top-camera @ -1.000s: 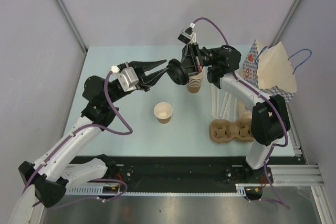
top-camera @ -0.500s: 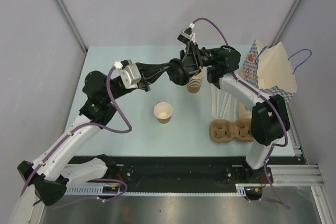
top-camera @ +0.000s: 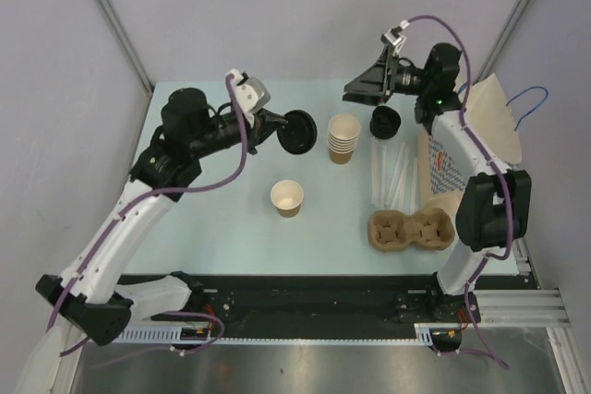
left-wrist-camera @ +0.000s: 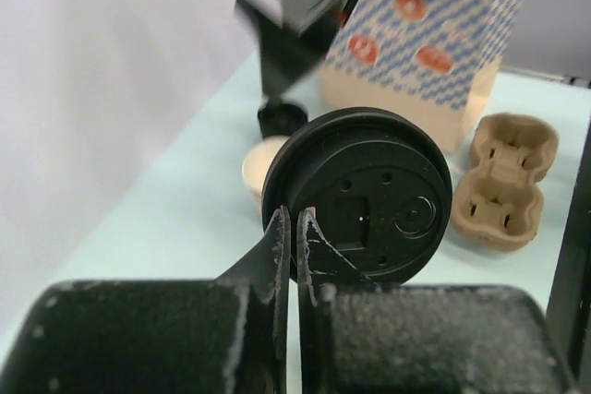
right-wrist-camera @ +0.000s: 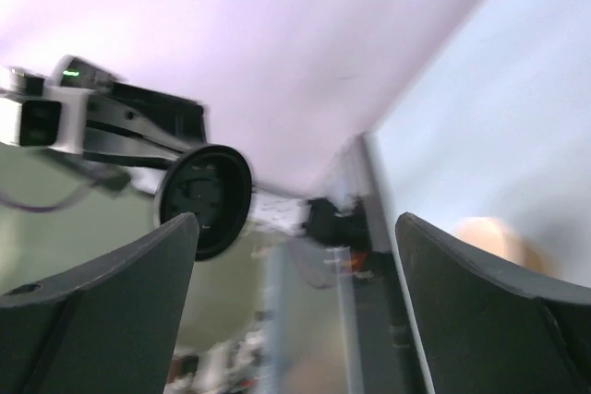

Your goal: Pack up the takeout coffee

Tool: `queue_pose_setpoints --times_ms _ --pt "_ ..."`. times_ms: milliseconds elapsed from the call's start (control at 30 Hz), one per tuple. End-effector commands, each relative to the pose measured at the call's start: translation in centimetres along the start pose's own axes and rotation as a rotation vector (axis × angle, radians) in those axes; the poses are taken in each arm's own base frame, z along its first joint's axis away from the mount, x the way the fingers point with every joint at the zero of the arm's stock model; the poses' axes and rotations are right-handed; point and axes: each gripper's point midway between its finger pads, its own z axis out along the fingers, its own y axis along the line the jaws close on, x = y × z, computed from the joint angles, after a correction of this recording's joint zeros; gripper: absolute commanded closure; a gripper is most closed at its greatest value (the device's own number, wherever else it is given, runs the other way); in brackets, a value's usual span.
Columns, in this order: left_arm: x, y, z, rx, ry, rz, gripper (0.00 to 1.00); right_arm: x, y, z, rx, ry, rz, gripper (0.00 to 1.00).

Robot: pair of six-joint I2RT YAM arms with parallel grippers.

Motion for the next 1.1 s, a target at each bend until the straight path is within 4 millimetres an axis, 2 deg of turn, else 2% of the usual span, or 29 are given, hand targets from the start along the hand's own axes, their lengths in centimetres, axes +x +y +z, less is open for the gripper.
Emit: queue_pose_setpoints --times_ms 0,33,67,100,133,167,200,233,267,333,367,467,533,567,633,733,867,1067 --pt "8.6 1.3 -0.8 -0.089 0.354 -0.241 1.00 -2.4 -0.1 -3.3 0.269 -0.062 -0.246 0.05" --pt "10.1 1.5 -0.5 -0.097 0.396 -0.274 1.00 -2.6 -0.5 -3.7 0.324 -0.054 -0.299 0.05" --pt "11.3 1.7 -0.7 -0.108 0.433 -0.305 1.00 -3.6 0.7 -3.5 0.364 -0.051 -0.382 0.05" --pt "12.8 1.6 -0.8 -0.115 0.467 -0.340 1.00 -3.3 -1.2 -4.6 0.503 -0.031 -0.430 0.05" --pt "14.1 1.7 -0.7 -0.132 0.500 -0.356 1.00 -3.4 -1.6 -4.8 0.567 -0.026 -0.475 0.05" --pt "14.9 1.6 -0.7 -0.138 0.517 -0.368 1.00 -3.0 -1.3 -4.9 0.621 -0.016 -0.519 0.02" --pt "16.3 1.4 -0.8 -0.145 0.547 -0.389 1.00 -3.7 -2.2 -5.9 0.730 -0.017 -0.614 0.00" --pt "17.0 1.4 -0.7 -0.151 0.563 -0.394 1.00 -3.6 -2.3 -6.3 0.765 -0.016 -0.652 0.00" --pt "17.5 1.3 -0.7 -0.150 0.575 -0.405 1.00 -3.8 -2.1 -6.5 0.781 -0.019 -0.698 0.00" --pt "18.9 0.9 -0.7 -0.149 0.607 -0.416 1.00 -2.6 -1.7 -6.8 0.762 -0.012 -0.740 0.00" --pt "19.7 0.6 -0.5 -0.133 0.628 -0.414 1.00 -2.1 -0.8 -6.2 0.683 -0.002 -0.771 0.00" --pt "21.5 0.0 -0.3 -0.105 0.681 -0.420 1.00 -0.1 -0.7 -6.2 0.605 0.006 -0.757 0.00" --pt "22.3 0.1 -0.1 -0.112 0.706 -0.427 1.00 0.9 -1.1 -6.3 0.571 0.004 -0.726 0.00" --pt "23.1 0.2 0.0 -0.122 0.728 -0.429 1.00 0.6 -2.1 -6.5 0.624 -0.004 -0.709 0.00" --pt "23.6 0.2 0.2 -0.119 0.735 -0.427 1.00 1.4 -4.1 -5.7 0.673 0.048 -0.678 0.00" --pt "24.6 -0.4 0.4 -0.098 0.756 -0.426 1.00 3.9 -6.6 -4.8 0.697 0.130 -0.570 0.00" --pt "25.7 -0.6 0.7 -0.094 0.778 -0.431 1.00 6.6 -7.6 -3.5 0.647 0.182 -0.463 0.00" --pt "26.4 -0.6 1.1 -0.104 0.783 -0.429 1.00 7.3 -8.0 -3.0 0.645 0.199 -0.468 0.01"
